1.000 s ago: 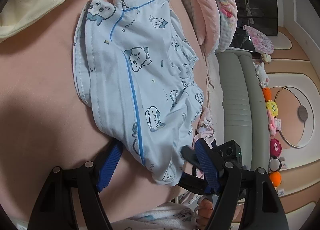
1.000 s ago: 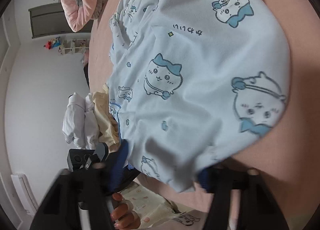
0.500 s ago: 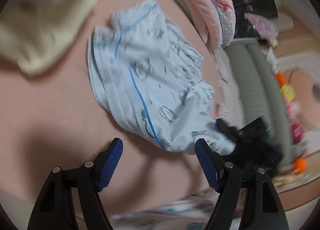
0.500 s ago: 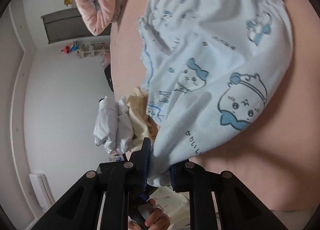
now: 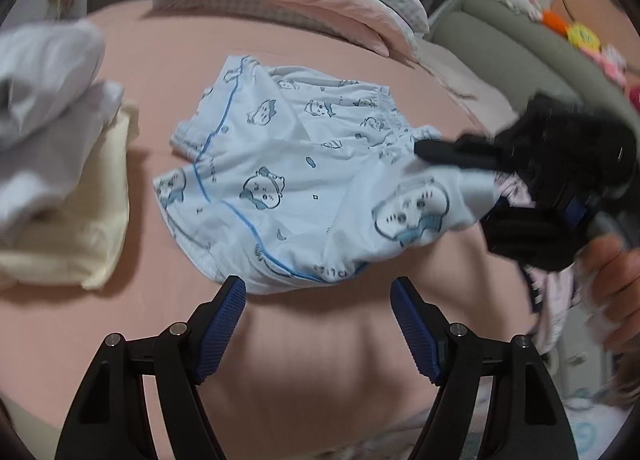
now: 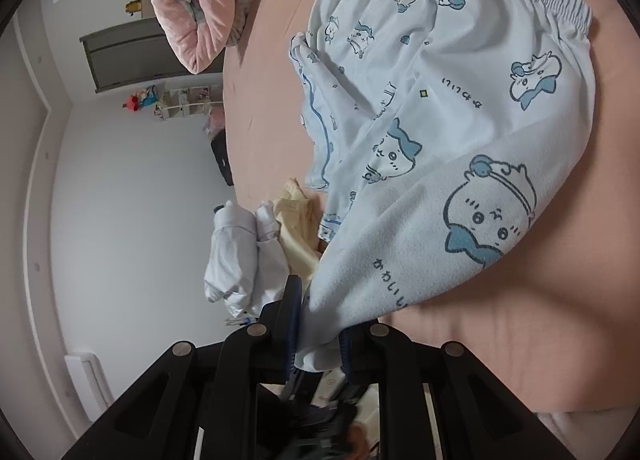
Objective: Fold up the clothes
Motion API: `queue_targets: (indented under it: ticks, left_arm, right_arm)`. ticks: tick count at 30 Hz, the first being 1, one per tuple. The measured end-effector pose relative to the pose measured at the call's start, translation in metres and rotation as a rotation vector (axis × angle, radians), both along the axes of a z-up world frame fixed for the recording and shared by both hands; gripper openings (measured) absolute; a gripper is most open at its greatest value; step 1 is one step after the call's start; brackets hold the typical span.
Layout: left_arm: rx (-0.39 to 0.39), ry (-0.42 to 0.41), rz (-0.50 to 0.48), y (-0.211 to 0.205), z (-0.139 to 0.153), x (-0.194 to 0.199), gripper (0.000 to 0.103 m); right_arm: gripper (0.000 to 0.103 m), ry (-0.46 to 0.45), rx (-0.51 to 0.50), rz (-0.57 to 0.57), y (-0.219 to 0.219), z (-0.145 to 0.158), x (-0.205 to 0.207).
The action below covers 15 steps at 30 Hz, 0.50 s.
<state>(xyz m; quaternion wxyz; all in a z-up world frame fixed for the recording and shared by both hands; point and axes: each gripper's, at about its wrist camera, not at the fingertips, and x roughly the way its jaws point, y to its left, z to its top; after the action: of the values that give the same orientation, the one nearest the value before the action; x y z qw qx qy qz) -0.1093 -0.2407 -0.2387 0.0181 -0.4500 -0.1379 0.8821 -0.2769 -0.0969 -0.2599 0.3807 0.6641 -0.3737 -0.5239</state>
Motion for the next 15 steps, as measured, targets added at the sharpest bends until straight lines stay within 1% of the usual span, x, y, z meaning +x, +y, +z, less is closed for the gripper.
queue_targets:
  ticks: [2, 6, 11, 12, 13, 14, 15]
  left_arm:
    - [-0.053, 0.012, 0.002, 0.004, -0.001, -0.004, 0.074]
    - [-0.114, 0.0, 0.018, 0.008, -0.004, -0.018, 0.074]
    - [-0.201, 0.036, 0.052, 0.013, -0.006, -0.028, 0.073]
    - [-0.218, 0.035, 0.064, 0.014, -0.007, -0.03, 0.066]
    - [-0.209, 0.025, 0.066, 0.014, -0.009, -0.032, 0.059]
    - [-0.2, 0.015, 0.068, 0.013, -0.011, -0.034, 0.042]
    - [-0.186, 0.005, 0.072, 0.012, -0.013, -0.035, 0.029]
  right_arm:
    - [0.016, -0.009, -0.001, -0.002, 0.001, 0.001, -0.002]
    - [0.016, -0.013, 0.006, 0.002, 0.001, 0.001, -0.004]
    - [0.016, -0.023, -0.007, -0.006, 0.005, -0.001, -0.005]
    - [0.016, -0.023, -0.009, -0.006, 0.004, -0.001, -0.005]
    - [0.016, -0.021, -0.011, -0.004, 0.004, -0.001, -0.005]
    - [0.016, -0.018, -0.011, -0.003, 0.004, -0.001, -0.006]
    - [0.016, -0.014, -0.008, -0.004, 0.005, -0.001, -0.007]
